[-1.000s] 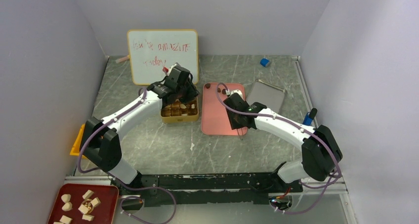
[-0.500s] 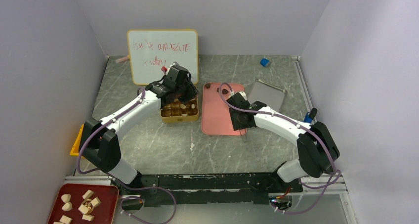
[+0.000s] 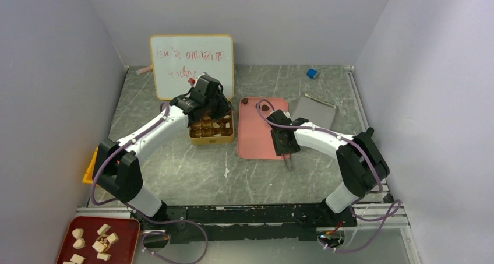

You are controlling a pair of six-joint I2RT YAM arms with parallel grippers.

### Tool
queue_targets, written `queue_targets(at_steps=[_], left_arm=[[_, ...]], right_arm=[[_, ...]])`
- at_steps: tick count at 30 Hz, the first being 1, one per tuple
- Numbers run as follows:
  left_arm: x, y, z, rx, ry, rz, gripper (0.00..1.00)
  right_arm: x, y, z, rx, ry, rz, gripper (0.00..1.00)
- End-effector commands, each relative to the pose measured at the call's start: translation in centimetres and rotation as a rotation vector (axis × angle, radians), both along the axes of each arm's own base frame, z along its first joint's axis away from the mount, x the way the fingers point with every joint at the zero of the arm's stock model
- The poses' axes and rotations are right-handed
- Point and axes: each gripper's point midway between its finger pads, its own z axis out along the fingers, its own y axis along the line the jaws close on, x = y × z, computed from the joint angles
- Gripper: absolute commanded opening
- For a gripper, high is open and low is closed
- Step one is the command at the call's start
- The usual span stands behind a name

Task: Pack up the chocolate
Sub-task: Pick up the fake chocolate from the plate.

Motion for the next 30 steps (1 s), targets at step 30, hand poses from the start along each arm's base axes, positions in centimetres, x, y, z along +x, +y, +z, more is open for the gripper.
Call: queue_targets(at_steps=[30], left_arm=[[2.9,1.9,0.2,-0.047,-0.012,0.032,0.43]], right_arm=[[6.0,2.3,-0.4,0.041,-0.002,0.010,0.32]])
